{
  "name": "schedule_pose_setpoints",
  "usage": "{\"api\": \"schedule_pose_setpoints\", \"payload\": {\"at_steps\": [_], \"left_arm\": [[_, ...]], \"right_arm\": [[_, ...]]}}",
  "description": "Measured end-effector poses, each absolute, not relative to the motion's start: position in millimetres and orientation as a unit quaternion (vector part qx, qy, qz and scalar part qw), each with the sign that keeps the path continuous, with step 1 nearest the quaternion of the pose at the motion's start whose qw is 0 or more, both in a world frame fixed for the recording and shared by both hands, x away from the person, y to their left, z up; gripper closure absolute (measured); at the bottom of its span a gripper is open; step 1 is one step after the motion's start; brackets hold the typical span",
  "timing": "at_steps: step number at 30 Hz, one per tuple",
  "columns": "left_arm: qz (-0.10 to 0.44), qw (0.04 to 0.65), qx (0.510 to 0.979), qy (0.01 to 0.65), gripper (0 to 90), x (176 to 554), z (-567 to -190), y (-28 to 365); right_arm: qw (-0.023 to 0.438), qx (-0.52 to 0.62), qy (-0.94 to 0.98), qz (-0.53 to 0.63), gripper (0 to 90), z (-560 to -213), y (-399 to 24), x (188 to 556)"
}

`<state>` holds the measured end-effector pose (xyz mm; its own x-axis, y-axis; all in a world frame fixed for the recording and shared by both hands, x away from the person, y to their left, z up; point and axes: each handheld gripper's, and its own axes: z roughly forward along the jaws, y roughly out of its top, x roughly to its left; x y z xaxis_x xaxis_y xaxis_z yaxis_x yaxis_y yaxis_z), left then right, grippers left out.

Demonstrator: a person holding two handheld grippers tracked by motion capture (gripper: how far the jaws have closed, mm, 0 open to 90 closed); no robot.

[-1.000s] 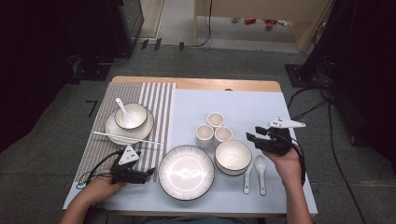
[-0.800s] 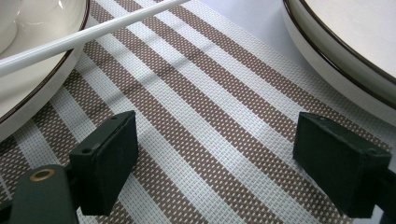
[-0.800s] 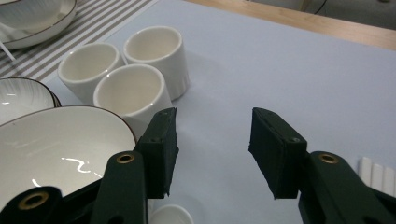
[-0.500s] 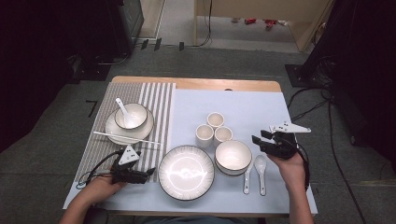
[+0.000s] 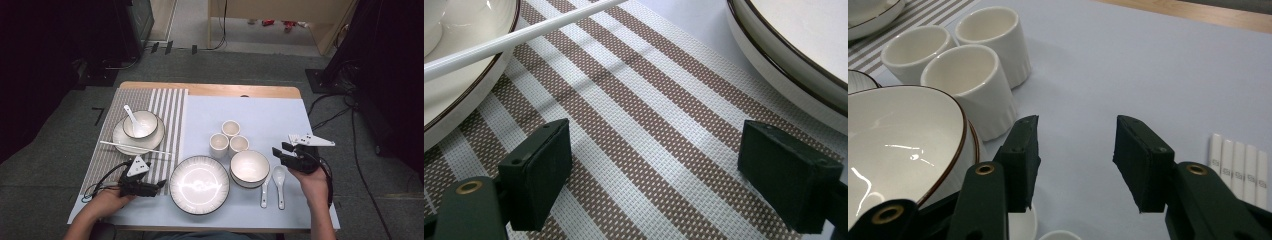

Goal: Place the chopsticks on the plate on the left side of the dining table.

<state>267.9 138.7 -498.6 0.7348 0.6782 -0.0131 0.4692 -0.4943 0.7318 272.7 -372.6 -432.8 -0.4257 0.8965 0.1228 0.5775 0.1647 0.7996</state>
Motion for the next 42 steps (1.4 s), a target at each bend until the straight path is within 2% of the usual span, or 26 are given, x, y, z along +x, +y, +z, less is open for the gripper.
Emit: {"api": "schedule_pose_setpoints", "payload": {"at_steps": [42], "left_arm": [[0.141,0.374,0.853,0.336,14.6,268,-499,139]], "right_arm": [[0.218,0.549,0.705,0.391,57.8,-469,-409,259]]}}
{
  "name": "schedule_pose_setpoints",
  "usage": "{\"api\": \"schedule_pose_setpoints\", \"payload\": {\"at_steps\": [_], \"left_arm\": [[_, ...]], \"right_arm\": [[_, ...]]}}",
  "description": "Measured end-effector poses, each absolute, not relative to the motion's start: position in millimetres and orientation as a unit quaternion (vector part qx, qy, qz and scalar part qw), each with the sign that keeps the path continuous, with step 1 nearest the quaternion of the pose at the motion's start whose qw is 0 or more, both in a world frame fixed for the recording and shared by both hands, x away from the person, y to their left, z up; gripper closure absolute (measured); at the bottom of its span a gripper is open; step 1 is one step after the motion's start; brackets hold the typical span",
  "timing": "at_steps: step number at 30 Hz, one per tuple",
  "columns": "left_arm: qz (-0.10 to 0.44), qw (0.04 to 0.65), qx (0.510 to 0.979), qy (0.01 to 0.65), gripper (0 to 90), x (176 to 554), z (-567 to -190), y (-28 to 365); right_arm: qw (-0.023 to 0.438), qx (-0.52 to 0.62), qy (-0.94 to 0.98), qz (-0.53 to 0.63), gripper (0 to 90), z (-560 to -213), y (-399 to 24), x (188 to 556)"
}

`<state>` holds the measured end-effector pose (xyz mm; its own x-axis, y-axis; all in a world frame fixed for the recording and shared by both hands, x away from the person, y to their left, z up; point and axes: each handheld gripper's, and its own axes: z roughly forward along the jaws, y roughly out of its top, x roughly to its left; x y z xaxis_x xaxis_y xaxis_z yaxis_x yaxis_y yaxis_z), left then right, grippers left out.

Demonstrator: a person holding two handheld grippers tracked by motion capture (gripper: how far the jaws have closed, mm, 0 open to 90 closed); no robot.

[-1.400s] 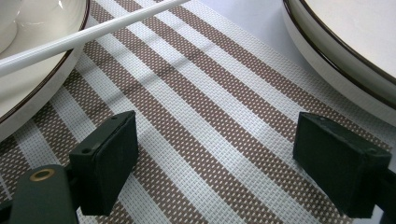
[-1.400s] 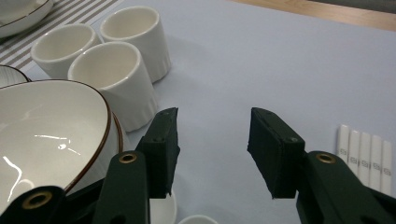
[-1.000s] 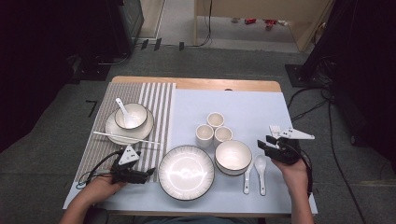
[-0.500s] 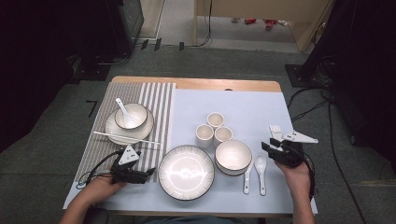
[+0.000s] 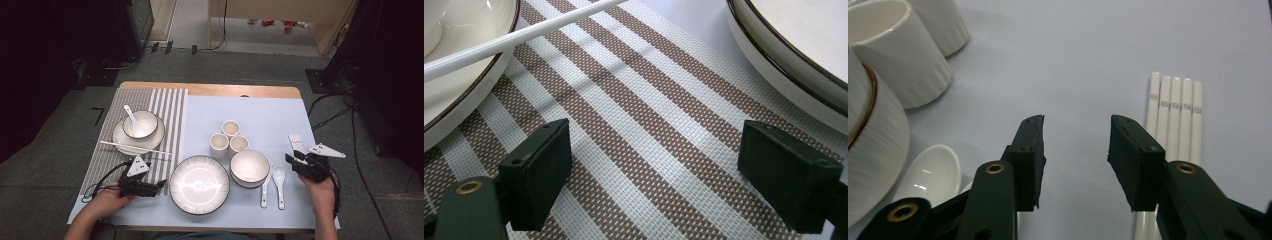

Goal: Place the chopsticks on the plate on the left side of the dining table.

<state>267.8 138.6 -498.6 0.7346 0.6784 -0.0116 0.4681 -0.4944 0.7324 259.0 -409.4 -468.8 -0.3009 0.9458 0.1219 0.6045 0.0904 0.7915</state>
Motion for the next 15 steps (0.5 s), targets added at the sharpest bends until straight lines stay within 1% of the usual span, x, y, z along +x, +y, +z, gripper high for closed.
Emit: {"api": "schedule_pose_setpoints", "payload": {"at_steps": [15], "left_arm": [[0.140,0.374,0.853,0.336,14.6,268,-499,139]], "right_arm": [[0.239,0.563,0.699,0.371,60.3,-477,-422,254]]}}
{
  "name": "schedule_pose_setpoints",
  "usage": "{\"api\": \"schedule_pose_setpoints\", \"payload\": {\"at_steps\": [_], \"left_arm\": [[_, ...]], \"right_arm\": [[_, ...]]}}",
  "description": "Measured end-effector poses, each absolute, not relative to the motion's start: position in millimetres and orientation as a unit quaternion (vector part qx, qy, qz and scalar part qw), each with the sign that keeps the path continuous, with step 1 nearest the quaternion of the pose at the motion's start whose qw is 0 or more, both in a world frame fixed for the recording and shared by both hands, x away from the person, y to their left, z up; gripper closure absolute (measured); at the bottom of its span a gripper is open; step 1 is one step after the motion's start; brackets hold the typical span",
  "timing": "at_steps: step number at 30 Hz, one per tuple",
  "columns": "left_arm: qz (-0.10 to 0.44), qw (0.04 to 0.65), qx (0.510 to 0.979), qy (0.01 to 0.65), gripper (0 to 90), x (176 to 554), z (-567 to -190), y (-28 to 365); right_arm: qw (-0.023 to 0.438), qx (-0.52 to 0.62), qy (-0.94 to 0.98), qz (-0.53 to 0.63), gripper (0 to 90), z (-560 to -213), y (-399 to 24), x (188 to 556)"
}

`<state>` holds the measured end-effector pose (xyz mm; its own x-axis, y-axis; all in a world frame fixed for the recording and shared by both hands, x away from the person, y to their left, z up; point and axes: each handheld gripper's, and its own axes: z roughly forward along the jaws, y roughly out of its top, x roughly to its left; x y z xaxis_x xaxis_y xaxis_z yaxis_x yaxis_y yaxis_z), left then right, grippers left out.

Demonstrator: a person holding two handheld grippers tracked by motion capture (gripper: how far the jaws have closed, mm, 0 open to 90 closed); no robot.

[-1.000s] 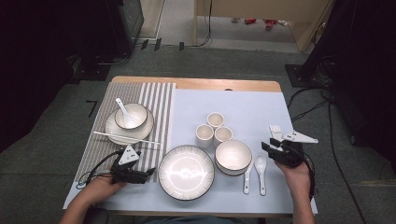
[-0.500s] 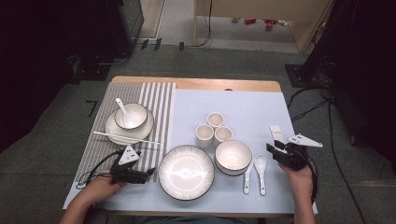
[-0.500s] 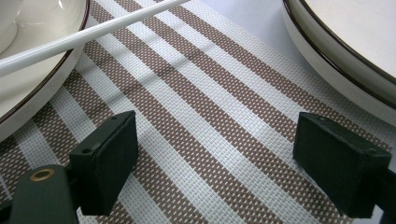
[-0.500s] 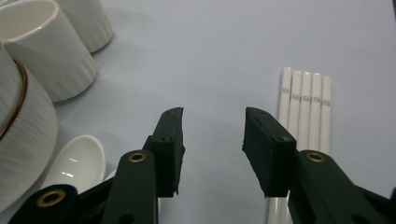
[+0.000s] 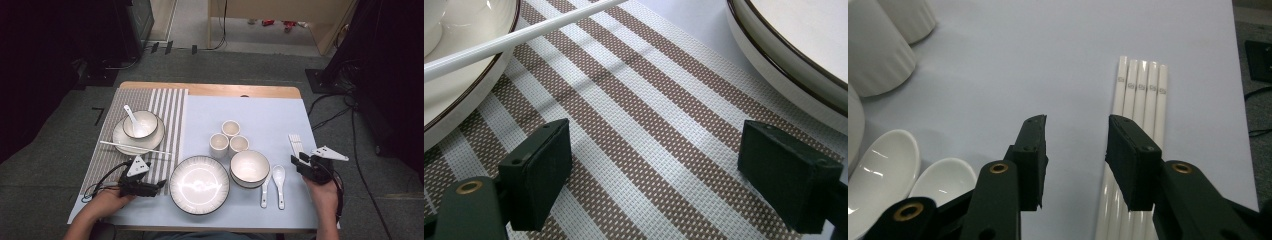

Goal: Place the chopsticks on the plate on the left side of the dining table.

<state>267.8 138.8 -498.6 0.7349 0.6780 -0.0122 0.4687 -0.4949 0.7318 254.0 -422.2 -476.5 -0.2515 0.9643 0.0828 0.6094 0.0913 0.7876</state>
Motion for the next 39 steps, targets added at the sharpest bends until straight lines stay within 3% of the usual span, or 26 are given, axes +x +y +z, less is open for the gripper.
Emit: {"api": "schedule_pose_setpoints", "payload": {"at_steps": [39], "left_arm": [[0.140,0.374,0.853,0.336,14.6,268,-499,139]], "right_arm": [[0.264,0.602,0.663,0.358,71.0,-492,-446,249]]}}
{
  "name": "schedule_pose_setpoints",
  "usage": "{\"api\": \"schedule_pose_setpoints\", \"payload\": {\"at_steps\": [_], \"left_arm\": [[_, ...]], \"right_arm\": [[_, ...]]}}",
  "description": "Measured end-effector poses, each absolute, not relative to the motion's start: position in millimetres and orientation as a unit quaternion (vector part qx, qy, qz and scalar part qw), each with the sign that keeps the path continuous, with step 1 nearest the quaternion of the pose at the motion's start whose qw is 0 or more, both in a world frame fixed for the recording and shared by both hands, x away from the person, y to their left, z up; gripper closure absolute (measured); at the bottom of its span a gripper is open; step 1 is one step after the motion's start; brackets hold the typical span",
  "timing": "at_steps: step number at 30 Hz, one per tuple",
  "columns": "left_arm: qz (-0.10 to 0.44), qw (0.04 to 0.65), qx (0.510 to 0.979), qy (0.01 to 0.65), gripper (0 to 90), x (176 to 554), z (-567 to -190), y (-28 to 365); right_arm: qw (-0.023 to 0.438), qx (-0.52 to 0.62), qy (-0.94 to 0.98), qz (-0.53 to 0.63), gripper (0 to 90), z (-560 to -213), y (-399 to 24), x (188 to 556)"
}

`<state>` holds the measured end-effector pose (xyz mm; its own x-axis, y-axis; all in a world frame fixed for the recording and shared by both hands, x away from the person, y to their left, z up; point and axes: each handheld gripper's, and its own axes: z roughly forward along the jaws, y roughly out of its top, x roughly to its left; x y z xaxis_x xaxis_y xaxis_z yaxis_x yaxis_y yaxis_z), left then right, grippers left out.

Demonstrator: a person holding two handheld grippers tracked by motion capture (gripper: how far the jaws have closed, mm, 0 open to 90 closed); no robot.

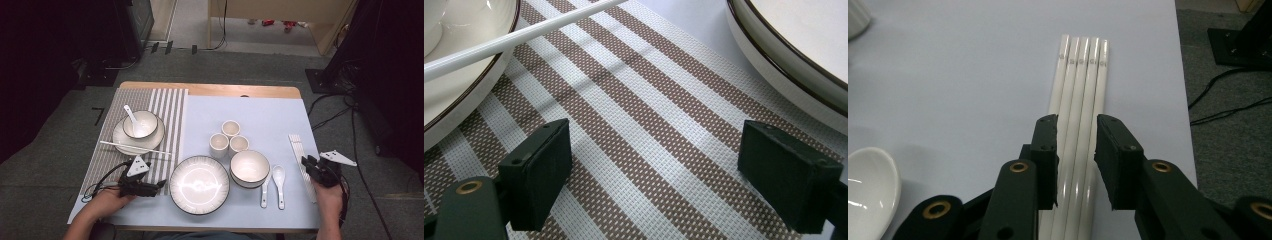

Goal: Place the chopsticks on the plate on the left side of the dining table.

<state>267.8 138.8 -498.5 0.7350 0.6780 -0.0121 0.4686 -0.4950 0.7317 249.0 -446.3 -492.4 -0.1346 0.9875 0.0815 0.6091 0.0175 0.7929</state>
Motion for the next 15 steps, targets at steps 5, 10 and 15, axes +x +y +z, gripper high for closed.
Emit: {"api": "schedule_pose_setpoints", "payload": {"at_steps": [5,10,15], "left_arm": [[0.140,0.374,0.853,0.336,14.6,267.9,-498.6,138.8],[0.140,0.374,0.853,0.336,14.6,267.8,-498.5,138.8],[0.140,0.373,0.853,0.336,14.6,267.8,-498.5,138.7]], "right_arm": [[0.266,0.605,0.661,0.354,72.4,-493.5,-447.0,249.2],[0.266,0.609,0.660,0.350,74.9,-494.2,-448.7,248.6],[0.272,0.615,0.654,0.346,80.3,-494.7,-449.5,247.4]]}}
